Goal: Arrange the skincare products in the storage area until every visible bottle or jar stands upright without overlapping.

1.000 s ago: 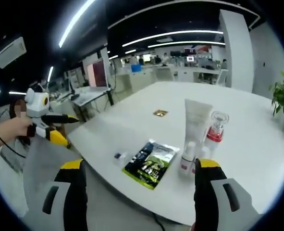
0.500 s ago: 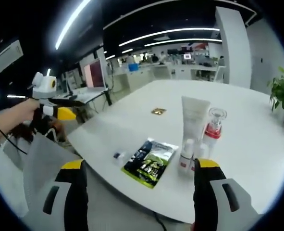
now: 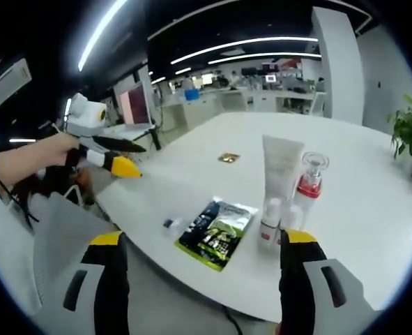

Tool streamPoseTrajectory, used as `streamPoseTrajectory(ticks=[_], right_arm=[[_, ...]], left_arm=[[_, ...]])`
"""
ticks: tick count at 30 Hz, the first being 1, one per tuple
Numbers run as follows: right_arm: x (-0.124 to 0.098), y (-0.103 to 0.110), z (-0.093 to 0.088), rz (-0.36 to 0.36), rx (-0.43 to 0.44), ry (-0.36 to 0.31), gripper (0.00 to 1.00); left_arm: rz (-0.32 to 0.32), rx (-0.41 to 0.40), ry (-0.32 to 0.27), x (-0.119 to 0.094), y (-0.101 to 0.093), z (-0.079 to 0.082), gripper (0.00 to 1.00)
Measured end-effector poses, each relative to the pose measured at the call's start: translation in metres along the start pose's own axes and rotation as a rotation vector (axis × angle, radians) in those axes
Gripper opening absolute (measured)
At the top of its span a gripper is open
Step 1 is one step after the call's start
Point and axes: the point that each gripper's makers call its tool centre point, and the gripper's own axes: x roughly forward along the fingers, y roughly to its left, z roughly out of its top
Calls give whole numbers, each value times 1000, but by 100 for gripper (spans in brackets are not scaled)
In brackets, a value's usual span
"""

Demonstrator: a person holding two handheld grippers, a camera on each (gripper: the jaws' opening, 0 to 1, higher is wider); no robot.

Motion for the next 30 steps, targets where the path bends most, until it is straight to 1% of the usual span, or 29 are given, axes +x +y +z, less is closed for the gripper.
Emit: streamPoseTrajectory(ticks=[3,4,6,7,9,10,11,19,21,25,28,30], right_arm=[[0,0,-1,2,2,4,90],[1,0,-1,1,2,6,90],[1,0,-2,-5,1,11,90],[1,0,-2,-8,0,14,90],[2,-1,-3,-12,1,20,90],[2,-2,-3,-13,3,23,90],[2,-3,-4,-14,5,24,90],[3,-5,-7,-24,28,48,90],[3,-6,-8,-26,36,52,90],[4,-7,-10,-26,47,62,90],[4,-7,-11,-27,50,68,90],[5,-8,-12,-29,51,75,90]], left_arm=[[30,-33,35,15,15,2,88],[38,-40,43,16,16,2,87],[56,-51,68,28,23,3,87],[66,-58,90,34,25,2,86],[63,-69,110,42,26,2,84],[65,-74,115,52,30,4,84],[71,-81,126,57,32,4,84],[79,-130,182,89,40,5,86],[82,-142,197,103,48,5,86],[84,-129,219,115,52,4,87],[81,-124,225,118,51,4,86],[80,-129,236,129,55,5,86]])
